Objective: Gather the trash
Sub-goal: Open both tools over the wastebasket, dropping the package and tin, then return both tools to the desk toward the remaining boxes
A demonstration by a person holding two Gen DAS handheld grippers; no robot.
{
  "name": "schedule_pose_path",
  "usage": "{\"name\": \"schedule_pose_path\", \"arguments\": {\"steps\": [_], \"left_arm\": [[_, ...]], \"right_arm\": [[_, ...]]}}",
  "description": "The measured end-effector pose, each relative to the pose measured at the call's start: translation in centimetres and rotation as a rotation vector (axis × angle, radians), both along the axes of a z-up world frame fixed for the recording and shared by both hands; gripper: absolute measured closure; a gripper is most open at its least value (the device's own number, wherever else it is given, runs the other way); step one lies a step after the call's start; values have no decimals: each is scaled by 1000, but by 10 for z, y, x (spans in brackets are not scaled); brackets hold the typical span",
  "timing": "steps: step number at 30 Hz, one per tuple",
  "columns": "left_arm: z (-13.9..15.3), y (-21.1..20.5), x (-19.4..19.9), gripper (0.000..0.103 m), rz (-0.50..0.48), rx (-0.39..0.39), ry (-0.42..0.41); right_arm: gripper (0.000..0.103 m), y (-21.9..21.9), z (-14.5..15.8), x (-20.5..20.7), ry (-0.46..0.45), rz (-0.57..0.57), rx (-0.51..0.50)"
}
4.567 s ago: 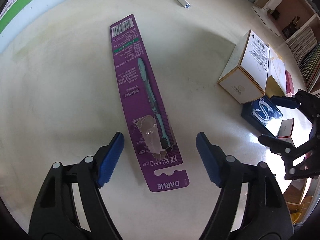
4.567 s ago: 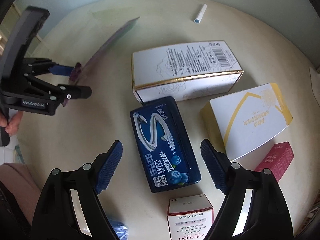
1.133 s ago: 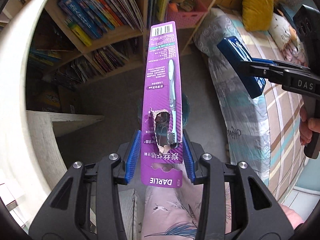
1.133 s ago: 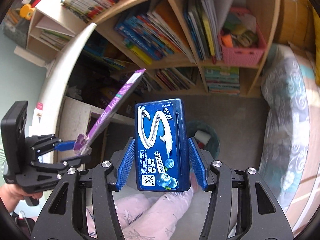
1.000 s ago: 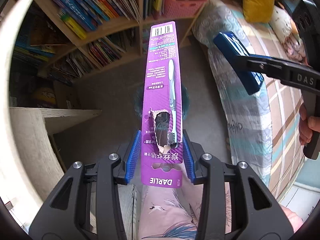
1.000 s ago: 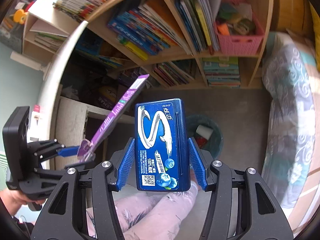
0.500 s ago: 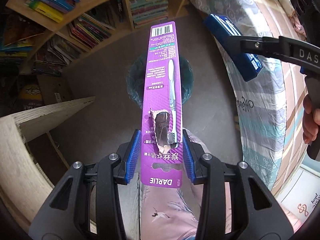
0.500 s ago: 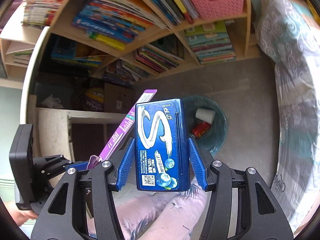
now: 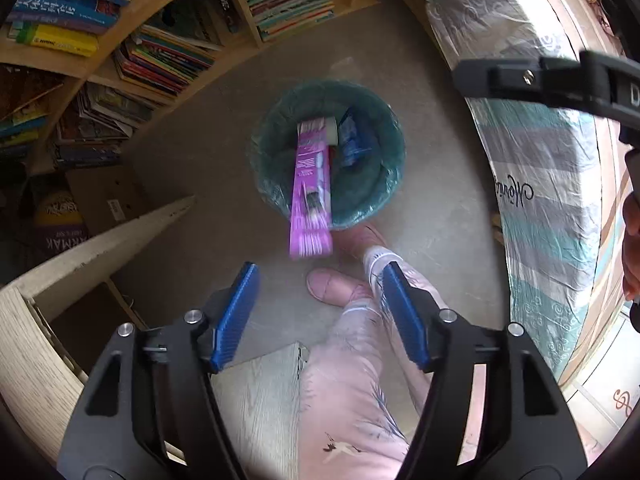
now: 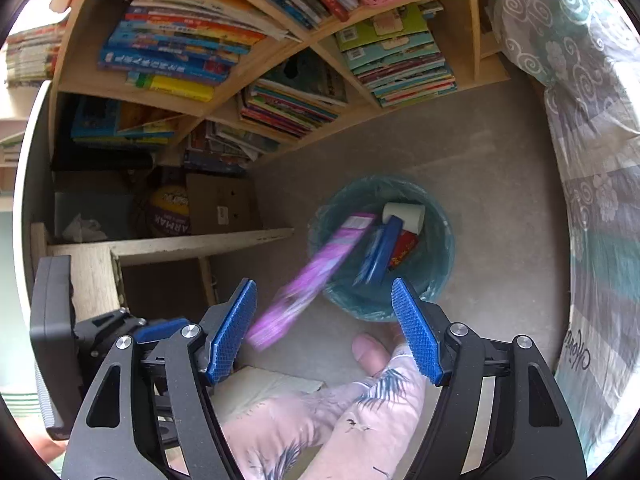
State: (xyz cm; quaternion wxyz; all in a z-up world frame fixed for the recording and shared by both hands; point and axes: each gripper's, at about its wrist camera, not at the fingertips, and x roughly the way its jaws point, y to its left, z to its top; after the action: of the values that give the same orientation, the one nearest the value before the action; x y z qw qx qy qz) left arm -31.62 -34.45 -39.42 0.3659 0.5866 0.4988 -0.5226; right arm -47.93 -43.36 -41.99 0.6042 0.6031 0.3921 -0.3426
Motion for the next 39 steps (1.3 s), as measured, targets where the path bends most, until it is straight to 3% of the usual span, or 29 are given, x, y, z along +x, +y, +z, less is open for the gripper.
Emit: {"name": "schedule_pose_path", "arguments": {"steps": [5, 24, 31, 36, 39], "left_arm": [[6, -11, 5, 34, 29, -20, 3], [5, -19, 16, 33, 75, -5, 12], [22, -22, 19, 23, 97, -34, 15], [50, -26, 19, 10, 109, -98, 12], [72, -29, 20, 9, 129, -131, 27]], "right_arm": [[32, -6, 2, -4, 7, 4, 1], [32, -10, 1, 0, 1, 4, 28], [32, -20, 28, 5, -26, 38, -11], [27, -28, 61, 8, -63, 63, -51], [23, -33, 84, 11, -117, 73, -60]]}}
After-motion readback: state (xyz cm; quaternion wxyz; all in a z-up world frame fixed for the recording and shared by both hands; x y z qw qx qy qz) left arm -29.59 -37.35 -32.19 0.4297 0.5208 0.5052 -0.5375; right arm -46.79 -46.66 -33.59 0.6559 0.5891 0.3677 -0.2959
